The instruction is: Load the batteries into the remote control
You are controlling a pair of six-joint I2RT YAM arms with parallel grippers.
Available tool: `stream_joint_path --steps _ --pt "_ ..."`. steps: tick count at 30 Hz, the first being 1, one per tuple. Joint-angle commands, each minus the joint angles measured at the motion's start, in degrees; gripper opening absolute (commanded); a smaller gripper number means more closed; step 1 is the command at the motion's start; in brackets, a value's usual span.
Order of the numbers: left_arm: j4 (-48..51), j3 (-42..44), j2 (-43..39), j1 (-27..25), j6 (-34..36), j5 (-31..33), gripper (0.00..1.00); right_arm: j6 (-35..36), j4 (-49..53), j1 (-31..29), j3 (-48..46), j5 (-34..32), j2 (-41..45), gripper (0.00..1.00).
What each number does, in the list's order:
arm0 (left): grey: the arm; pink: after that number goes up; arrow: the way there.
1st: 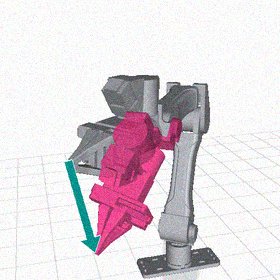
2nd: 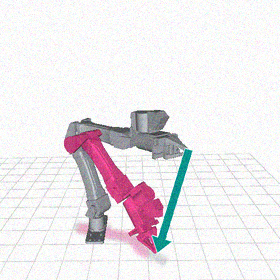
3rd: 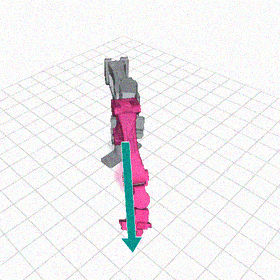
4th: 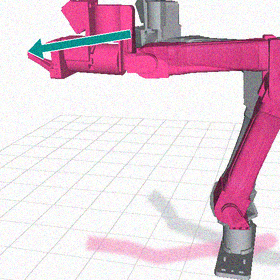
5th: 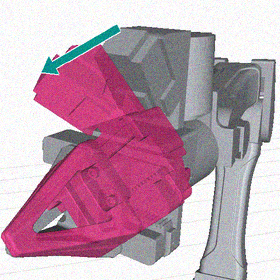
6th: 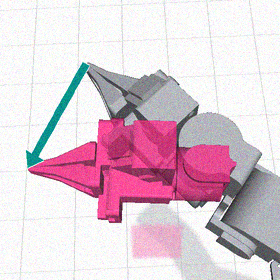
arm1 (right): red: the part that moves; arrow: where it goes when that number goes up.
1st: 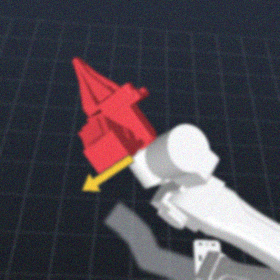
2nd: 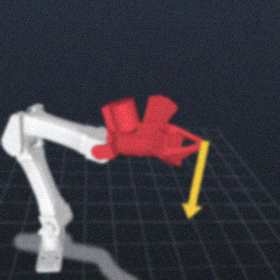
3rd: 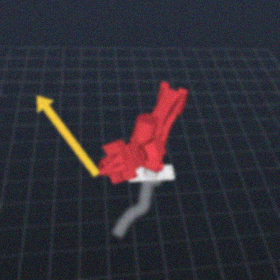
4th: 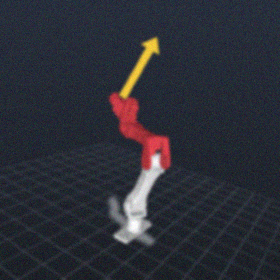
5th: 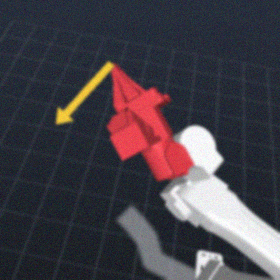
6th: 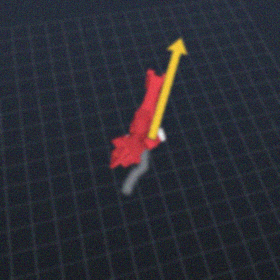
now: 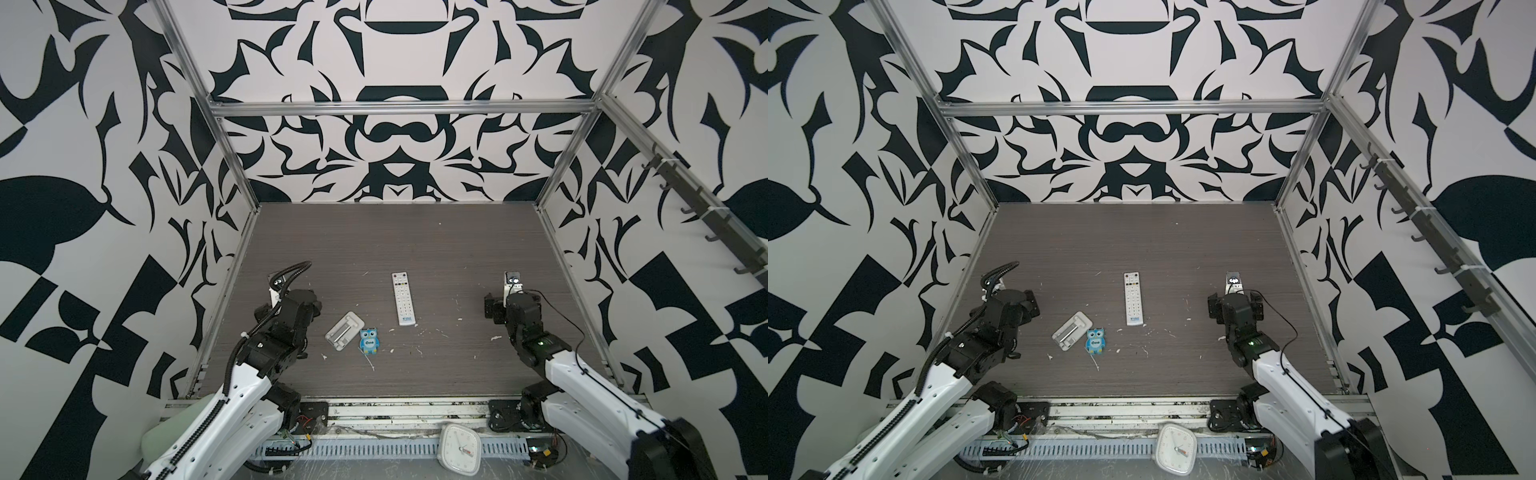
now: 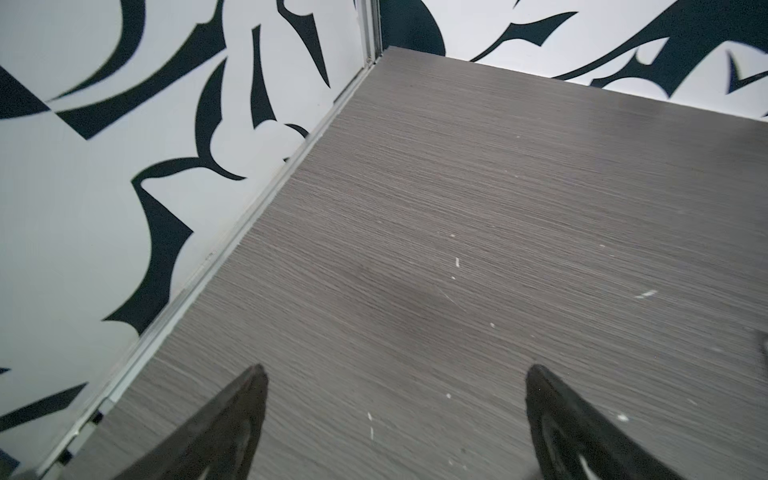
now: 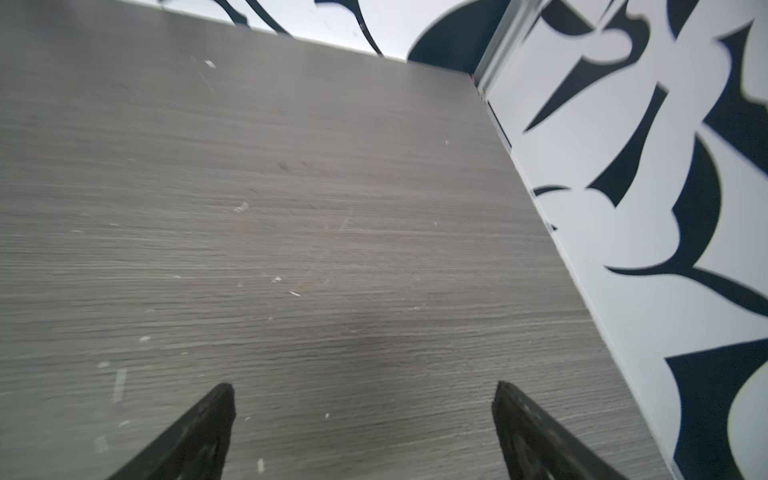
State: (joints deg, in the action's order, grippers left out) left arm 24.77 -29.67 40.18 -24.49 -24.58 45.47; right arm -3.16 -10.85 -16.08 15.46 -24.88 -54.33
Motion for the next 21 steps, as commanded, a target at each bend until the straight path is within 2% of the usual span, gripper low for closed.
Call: stream_joint_path --steps 1,5,11,12,14,17,19,21 --pt "-17.8 3.2 4.0 6.4 11.3 -1.9 0.99 1.6 -19.2 1.7 -0.9 1.5 -8.5 1.00" --pt "-30.5 5.6 14.0 14.4 9.0 -8.1 0.99 4.3 -25.4 3.4 3.8 3.0 -19.5 1.00" --pt "-62.2 9.0 34.2 18.0 14.5 -12.2 0.99 4.3 -32.9 7.5 10.0 7.7 -33.5 1.00" --pt "-67.2 8.7 38.1 18.8 15.9 -12.9 0.99 3.5 -31.3 8.9 10.2 9.6 -33.2 1.00" --pt "-64.8 4.8 41.9 19.0 19.3 -13.6 0.99 2.4 -33.5 10.1 8.4 11.1 -32.4 1.00" --pt "-75.0 5.9 48.5 22.6 19.7 -18.1 0.99 1.8 -44.9 11.2 3.9 12.6 -35.2 1.00" --pt "-70.1 5.8 46.0 24.5 17.2 -22.6 0.99 1.9 -40.5 11.2 4.9 12.1 -34.2 1.00" --pt "-76.4 8.9 48.3 24.8 17.5 -25.0 0.99 2.1 -42.0 11.2 4.8 12.1 -35.1 1.00"
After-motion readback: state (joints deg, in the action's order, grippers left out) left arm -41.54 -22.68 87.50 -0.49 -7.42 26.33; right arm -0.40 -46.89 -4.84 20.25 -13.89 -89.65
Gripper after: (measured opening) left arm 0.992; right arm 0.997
